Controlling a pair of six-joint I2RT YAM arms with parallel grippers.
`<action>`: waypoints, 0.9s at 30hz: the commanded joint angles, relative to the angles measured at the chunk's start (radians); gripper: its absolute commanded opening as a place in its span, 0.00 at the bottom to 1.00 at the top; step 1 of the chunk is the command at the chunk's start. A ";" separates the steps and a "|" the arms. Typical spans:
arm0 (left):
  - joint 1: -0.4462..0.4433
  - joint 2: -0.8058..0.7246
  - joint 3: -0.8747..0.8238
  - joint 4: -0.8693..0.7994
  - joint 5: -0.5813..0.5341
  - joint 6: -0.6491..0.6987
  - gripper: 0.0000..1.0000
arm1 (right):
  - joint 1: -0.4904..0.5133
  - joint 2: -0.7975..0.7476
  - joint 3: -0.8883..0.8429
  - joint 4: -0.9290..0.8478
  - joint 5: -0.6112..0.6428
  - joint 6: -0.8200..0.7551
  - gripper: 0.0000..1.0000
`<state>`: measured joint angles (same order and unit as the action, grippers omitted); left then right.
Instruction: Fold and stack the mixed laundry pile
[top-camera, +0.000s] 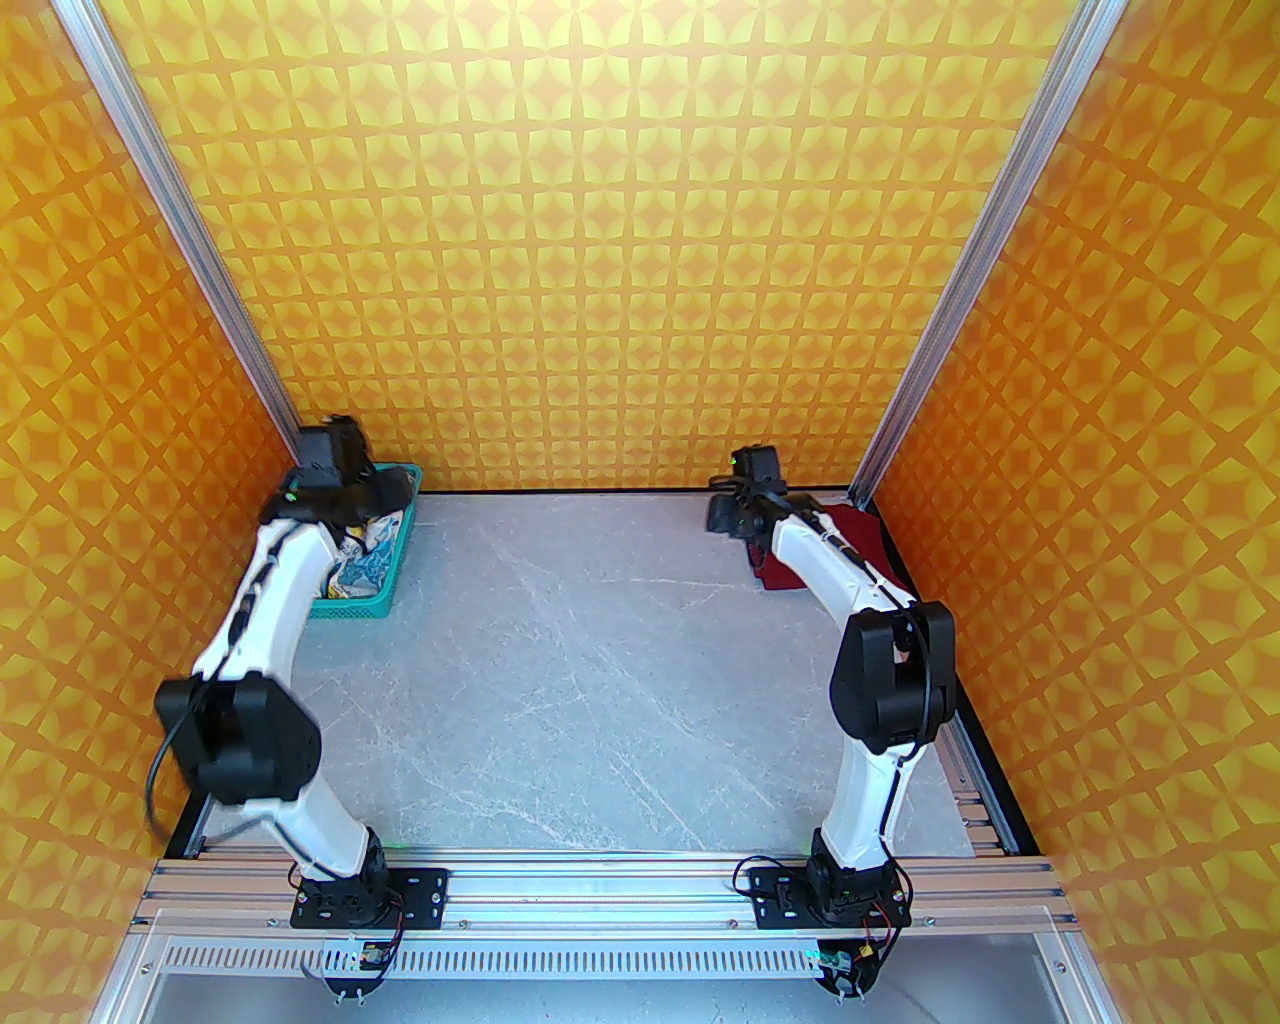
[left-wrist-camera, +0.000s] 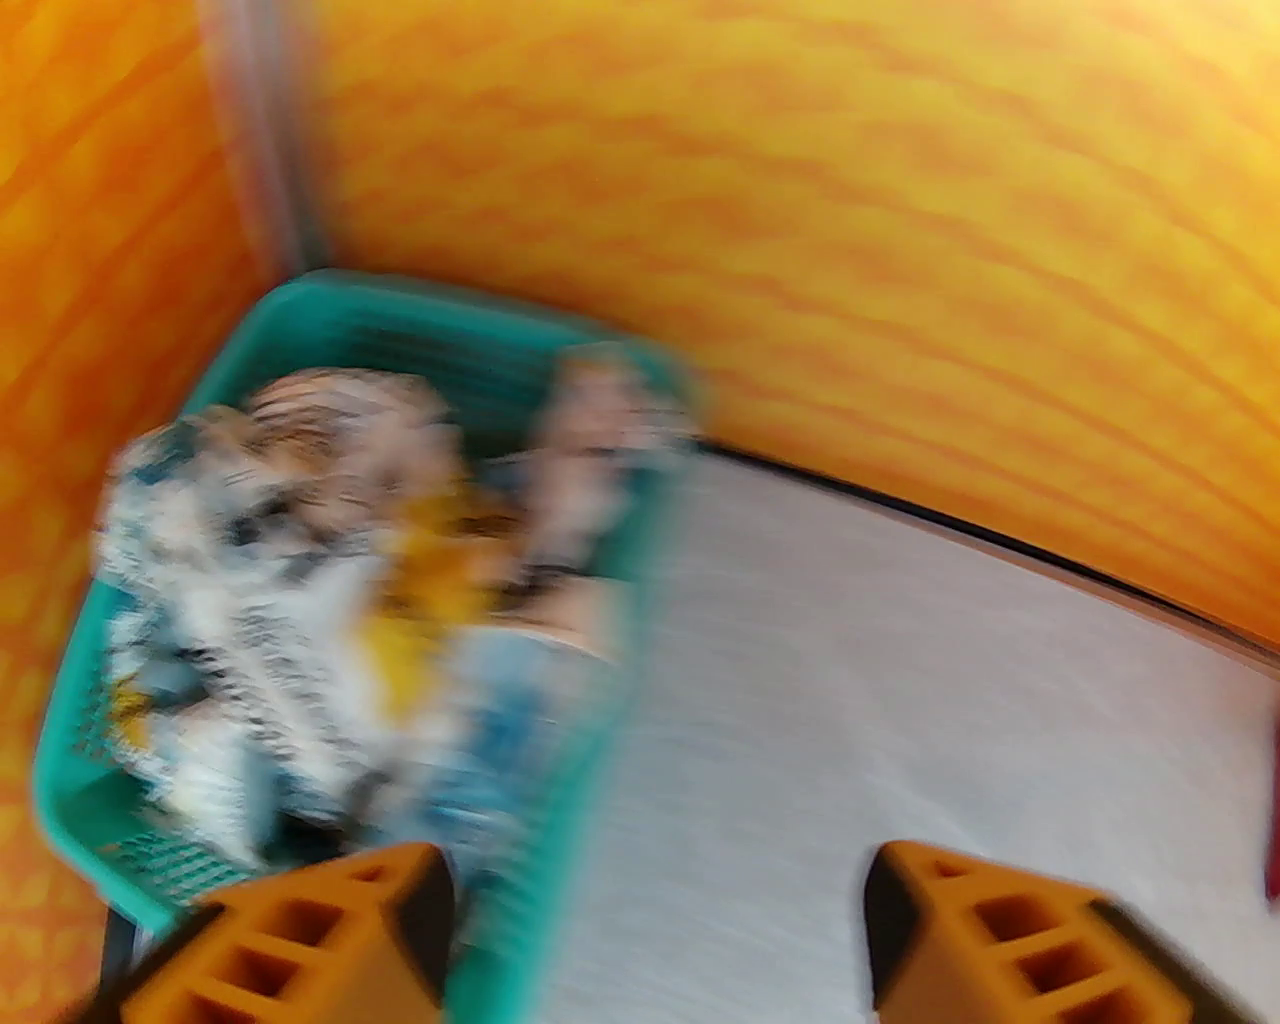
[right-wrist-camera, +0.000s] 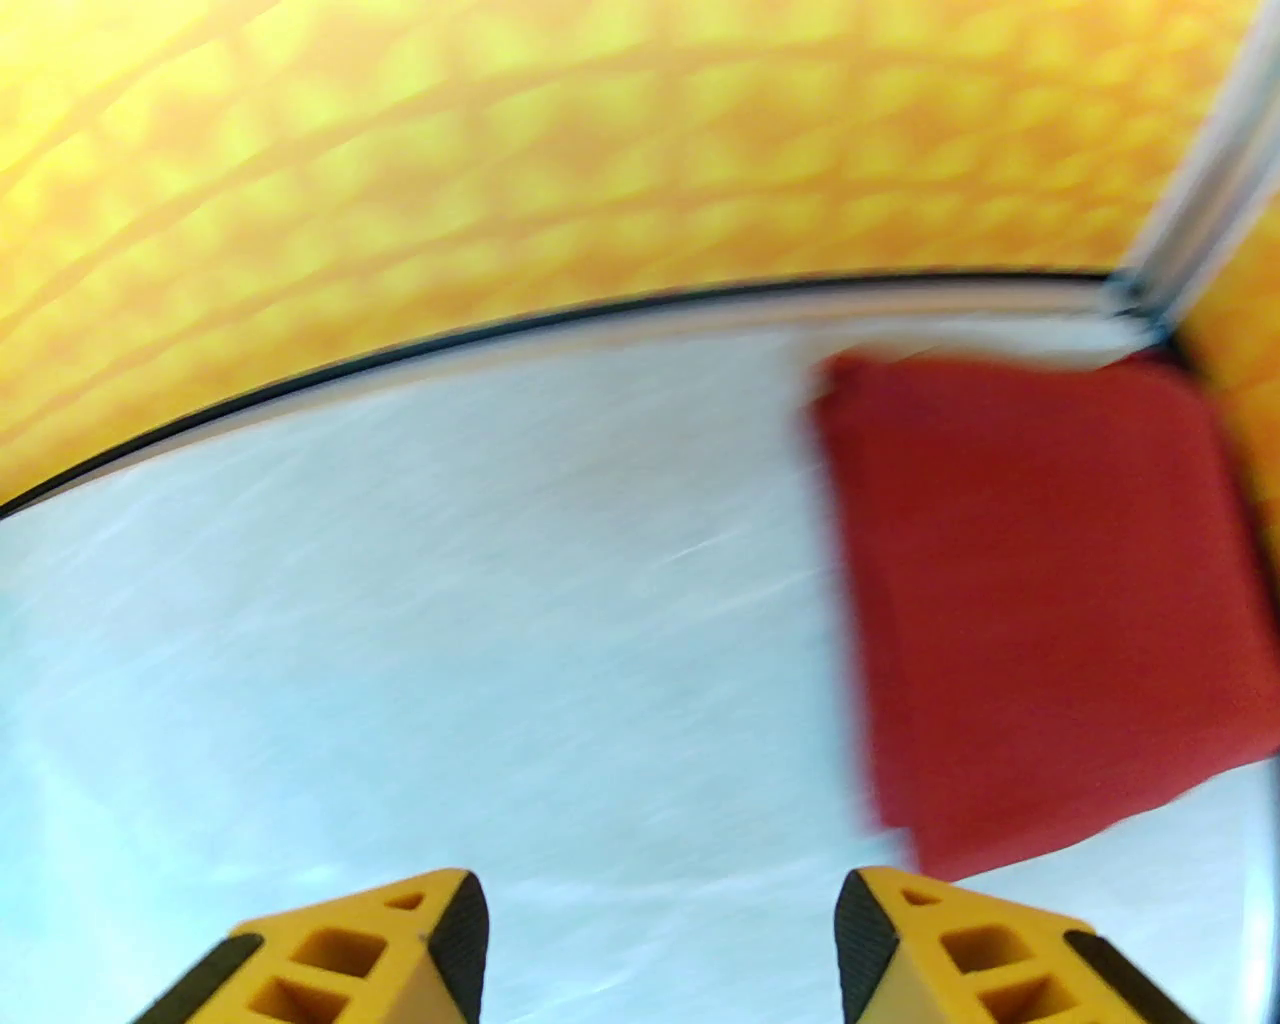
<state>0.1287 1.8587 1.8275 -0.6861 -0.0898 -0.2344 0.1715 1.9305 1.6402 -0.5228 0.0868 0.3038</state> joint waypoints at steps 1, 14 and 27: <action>0.068 0.166 0.108 -0.177 -0.091 0.015 0.81 | 0.014 -0.058 -0.066 0.047 -0.159 0.074 0.61; 0.148 0.411 0.209 -0.006 0.176 -0.014 0.00 | 0.072 -0.071 -0.145 0.017 -0.211 0.068 0.58; 0.108 -0.310 -0.088 0.364 0.380 -0.083 0.00 | 0.074 -0.201 -0.164 0.026 -0.181 0.076 0.57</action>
<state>0.2680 1.6588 1.7222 -0.3996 0.1860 -0.3008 0.2428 1.7836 1.4925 -0.5068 -0.1047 0.3634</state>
